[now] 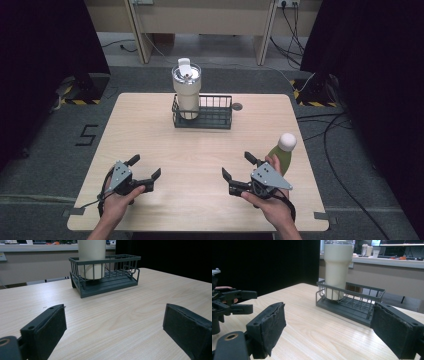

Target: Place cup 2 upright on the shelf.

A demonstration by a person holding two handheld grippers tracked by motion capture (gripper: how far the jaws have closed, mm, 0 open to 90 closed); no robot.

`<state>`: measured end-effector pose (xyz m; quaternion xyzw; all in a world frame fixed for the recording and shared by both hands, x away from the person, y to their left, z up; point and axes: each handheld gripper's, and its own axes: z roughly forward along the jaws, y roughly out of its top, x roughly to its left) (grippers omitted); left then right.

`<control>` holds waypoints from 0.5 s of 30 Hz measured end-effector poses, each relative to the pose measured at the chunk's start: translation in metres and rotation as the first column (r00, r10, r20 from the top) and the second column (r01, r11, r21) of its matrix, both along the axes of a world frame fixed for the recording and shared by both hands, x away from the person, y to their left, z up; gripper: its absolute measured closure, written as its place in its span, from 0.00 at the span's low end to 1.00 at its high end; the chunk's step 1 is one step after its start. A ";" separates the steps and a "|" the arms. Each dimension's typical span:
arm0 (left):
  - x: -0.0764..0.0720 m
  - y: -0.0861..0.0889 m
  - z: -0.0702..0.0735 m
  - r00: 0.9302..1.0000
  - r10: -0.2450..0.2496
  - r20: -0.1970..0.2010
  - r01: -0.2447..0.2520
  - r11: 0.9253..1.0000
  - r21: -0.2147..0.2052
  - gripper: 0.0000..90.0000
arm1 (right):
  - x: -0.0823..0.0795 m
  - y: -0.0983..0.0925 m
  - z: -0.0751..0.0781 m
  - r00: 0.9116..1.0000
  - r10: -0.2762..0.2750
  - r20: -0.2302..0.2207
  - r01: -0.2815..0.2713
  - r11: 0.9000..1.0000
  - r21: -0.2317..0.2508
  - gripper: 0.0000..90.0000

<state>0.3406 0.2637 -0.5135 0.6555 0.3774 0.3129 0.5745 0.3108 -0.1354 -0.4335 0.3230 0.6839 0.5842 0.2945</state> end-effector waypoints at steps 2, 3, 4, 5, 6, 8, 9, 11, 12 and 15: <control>0.000 0.000 0.000 1.000 0.001 0.000 -0.001 1.000 0.001 0.05 | -0.002 -0.002 0.000 1.000 -0.002 -0.001 0.002 1.000 0.003 0.14; 0.000 0.000 0.000 1.000 0.001 0.000 -0.001 1.000 0.001 0.05 | -0.002 -0.002 0.000 1.000 -0.002 -0.001 0.002 1.000 0.003 0.14; 0.000 0.000 0.000 1.000 0.001 0.001 -0.001 1.000 0.001 0.05 | -0.004 -0.004 0.000 1.000 -0.005 -0.001 0.005 1.000 0.003 0.14; 0.000 0.000 0.000 1.000 0.001 0.000 -0.001 1.000 0.001 0.05 | -0.005 -0.005 0.000 1.000 -0.007 0.001 0.007 1.000 0.002 0.14; 0.000 0.000 0.000 1.000 0.000 0.000 0.000 1.000 0.000 0.05 | -0.008 -0.008 0.000 1.000 -0.013 0.000 0.013 1.000 0.000 0.14; 0.000 -0.001 0.000 1.000 -0.001 0.000 0.001 1.000 0.000 0.05 | -0.010 -0.010 0.000 1.000 -0.012 0.001 0.012 1.000 0.001 0.14; 0.000 -0.001 0.000 1.000 -0.002 0.000 0.002 1.000 0.001 0.05 | -0.011 -0.012 -0.001 1.000 -0.016 0.002 0.016 1.000 -0.002 0.14; 0.000 -0.001 0.000 1.000 -0.002 0.000 0.002 1.000 0.002 0.05 | -0.014 -0.015 -0.002 1.000 -0.019 -0.002 0.019 1.000 -0.003 0.15; 0.000 -0.001 0.000 1.000 -0.002 -0.001 0.002 1.000 0.002 0.05 | -0.017 -0.018 -0.005 1.000 -0.023 -0.011 0.023 1.000 0.004 0.15; 0.000 -0.001 -0.001 1.000 -0.002 -0.002 0.002 1.000 0.003 0.05 | -0.022 -0.021 -0.009 0.999 -0.026 -0.021 0.026 1.000 0.000 0.15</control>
